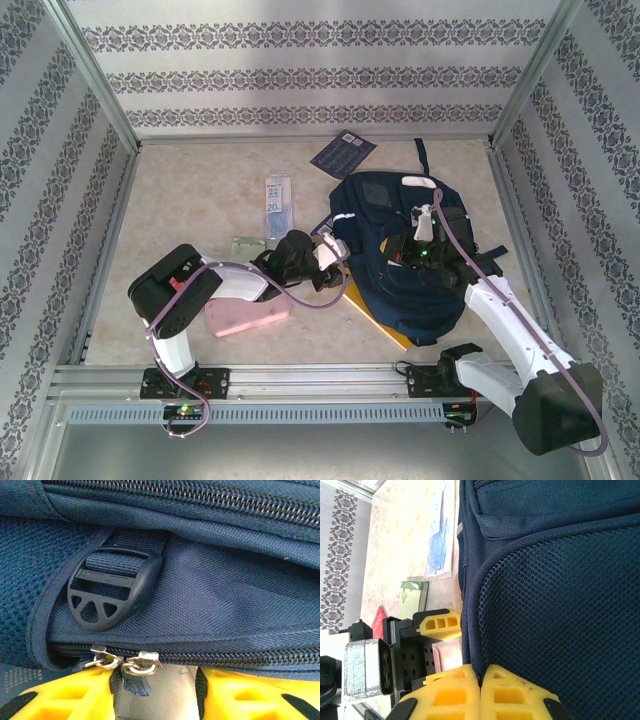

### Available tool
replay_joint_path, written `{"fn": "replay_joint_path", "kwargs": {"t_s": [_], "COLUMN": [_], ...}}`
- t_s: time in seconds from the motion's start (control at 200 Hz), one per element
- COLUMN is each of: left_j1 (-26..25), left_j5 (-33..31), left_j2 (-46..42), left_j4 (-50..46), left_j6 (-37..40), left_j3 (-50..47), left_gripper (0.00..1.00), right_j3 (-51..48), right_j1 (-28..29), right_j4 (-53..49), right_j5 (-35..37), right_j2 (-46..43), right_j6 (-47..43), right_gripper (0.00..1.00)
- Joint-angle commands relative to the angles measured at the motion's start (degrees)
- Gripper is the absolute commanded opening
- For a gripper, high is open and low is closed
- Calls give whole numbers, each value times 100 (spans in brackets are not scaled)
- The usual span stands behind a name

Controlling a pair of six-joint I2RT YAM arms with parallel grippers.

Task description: Pack the student bag

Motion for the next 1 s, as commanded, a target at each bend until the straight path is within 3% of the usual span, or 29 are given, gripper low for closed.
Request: {"fn": "replay_joint_path", "kwargs": {"t_s": [0.0,0.195,0.41,0.545,0.719,0.999], "left_j1": [-55,-55,-55,-55,-61,-157], "left_j5": [-182,-370,-651,-619,-608,-512], "left_j2": [131,179,137,137,94,-174], "left_j4": [225,68,155,202,117,-278], "left_j6": [129,227,303,307,388,492], "left_j3": [221,316,258,305,318,183], "left_gripper": [44,41,51,41,21,5], "right_j3": [-35,-35,-92,-101,-96,-88], "right_j1": [-10,-9,11,28,46,79], "right_j4": [511,462,474,474,428,357], "right_j5": [-433,-460,-486,-495,-419,37], "right_j2": [-170,-221,-243,-180,-105,24], "right_j6": [132,99,97,75,27,126], "right_gripper": [0,0,0,0,0,0]}}
